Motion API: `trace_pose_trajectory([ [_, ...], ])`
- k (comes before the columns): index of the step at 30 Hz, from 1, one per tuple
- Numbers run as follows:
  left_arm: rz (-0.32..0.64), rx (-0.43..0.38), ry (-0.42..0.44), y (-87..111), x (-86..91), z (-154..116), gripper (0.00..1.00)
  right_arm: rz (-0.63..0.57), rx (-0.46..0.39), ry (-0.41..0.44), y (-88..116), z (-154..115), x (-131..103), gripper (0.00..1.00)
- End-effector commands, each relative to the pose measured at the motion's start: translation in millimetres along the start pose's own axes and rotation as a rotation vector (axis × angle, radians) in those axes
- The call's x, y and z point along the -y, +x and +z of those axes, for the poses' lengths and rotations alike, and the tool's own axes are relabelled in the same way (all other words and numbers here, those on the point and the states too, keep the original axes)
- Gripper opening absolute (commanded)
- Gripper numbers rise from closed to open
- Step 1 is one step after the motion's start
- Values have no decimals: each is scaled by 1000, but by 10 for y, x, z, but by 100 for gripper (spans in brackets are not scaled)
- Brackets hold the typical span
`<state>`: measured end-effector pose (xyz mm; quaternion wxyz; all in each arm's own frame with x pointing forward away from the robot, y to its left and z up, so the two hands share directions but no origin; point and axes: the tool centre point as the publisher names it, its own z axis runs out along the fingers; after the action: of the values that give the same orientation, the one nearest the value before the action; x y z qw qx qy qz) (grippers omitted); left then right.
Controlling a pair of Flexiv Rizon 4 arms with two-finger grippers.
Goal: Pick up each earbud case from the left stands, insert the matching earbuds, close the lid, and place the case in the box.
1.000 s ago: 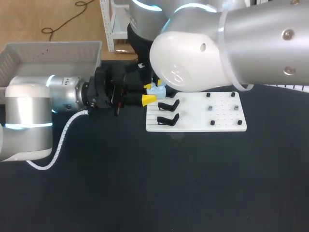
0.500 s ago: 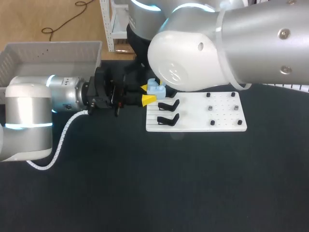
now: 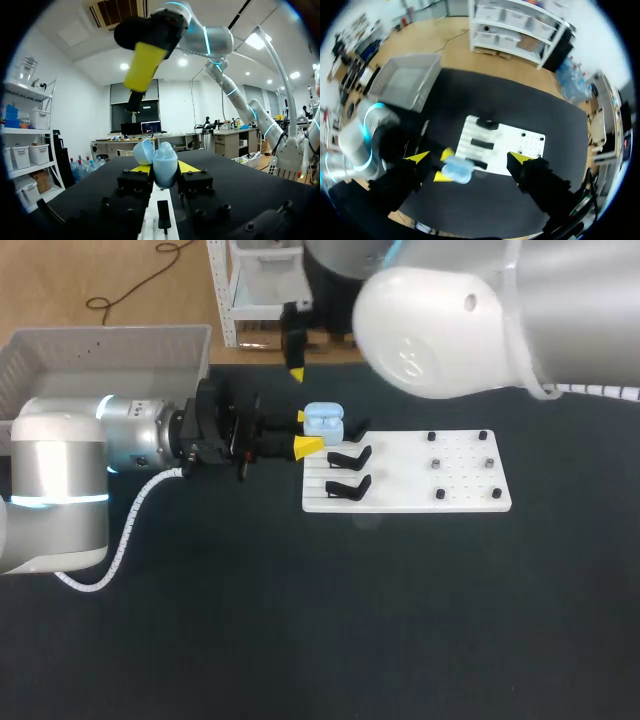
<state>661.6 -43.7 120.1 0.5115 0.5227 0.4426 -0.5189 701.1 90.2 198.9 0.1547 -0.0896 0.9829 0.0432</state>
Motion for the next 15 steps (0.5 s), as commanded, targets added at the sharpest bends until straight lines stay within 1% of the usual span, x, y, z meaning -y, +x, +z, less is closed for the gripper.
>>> trace_pose_trajectory([
  [1, 2, 1, -4, 4, 12, 1, 0, 153, 92, 38, -72, 171, 141, 100],
  [4, 2, 1, -4, 4, 12, 1, 0, 182, 81, 70, -148, 302, 212, 100],
  [5, 2, 1, -4, 4, 12, 1, 0, 187, 64, 80, -166, 363, 238, 100],
  [7, 2, 1, -4, 4, 12, 1, 0, 192, 44, 86, -164, 445, 269, 100],
  [11, 2, 1, -4, 4, 12, 1, 0, 192, -10, 95, -91, 561, 306, 100],
  [15, 2, 1, -4, 4, 12, 1, 0, 194, -61, 95, 2, 604, 340, 100],
])
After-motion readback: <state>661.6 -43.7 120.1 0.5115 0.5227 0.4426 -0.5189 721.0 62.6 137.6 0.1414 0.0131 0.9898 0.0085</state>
